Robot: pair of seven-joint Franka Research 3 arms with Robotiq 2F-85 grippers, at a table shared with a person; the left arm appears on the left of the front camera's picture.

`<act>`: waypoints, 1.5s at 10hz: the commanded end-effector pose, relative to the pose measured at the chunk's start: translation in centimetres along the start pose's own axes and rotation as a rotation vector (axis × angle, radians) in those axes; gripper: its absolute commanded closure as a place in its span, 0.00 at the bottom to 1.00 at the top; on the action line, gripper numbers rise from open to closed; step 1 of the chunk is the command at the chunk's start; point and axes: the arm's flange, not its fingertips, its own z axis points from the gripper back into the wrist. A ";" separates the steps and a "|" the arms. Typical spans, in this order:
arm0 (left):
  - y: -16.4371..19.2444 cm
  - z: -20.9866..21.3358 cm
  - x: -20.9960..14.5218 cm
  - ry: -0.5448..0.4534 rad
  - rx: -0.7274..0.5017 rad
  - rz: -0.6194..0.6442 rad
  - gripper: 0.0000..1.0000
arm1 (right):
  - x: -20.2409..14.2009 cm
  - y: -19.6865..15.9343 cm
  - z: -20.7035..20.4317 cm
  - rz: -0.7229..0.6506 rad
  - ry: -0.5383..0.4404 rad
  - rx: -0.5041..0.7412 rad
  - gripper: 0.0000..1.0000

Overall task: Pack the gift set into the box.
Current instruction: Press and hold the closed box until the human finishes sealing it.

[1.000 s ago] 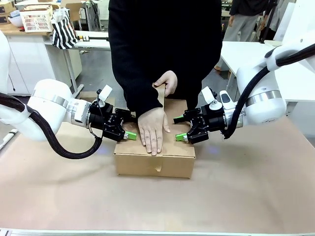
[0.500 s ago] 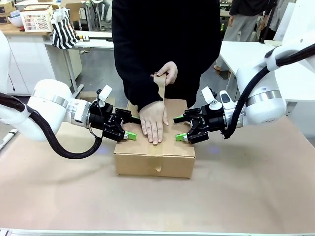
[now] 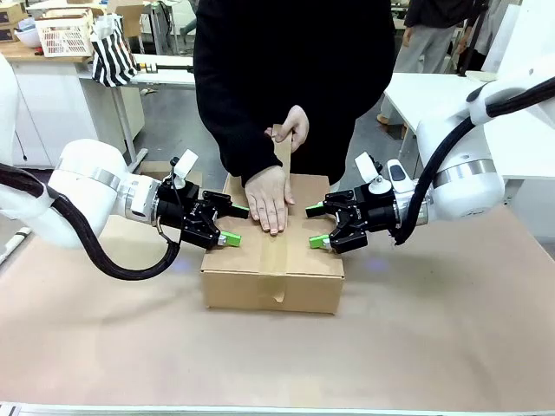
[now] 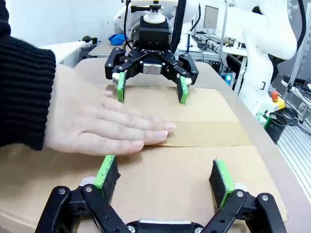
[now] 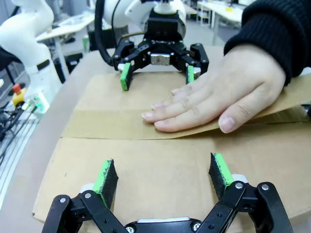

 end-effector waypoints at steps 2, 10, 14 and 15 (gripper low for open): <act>-0.2 0.0 -0.2 0.007 0.003 -0.016 0.00 | -0.1 0.1 0.0 0.000 0.005 0.001 0.00; -0.2 0.0 -0.2 0.007 0.003 -0.016 0.00 | -0.1 0.1 0.0 0.000 0.005 0.001 0.00; -0.2 0.0 -0.2 0.007 0.003 -0.016 0.00 | -0.1 0.1 0.0 0.000 0.005 0.001 0.00; -0.2 0.0 -0.2 0.007 0.003 -0.016 0.00 | -0.1 0.1 0.0 0.000 0.005 0.001 0.00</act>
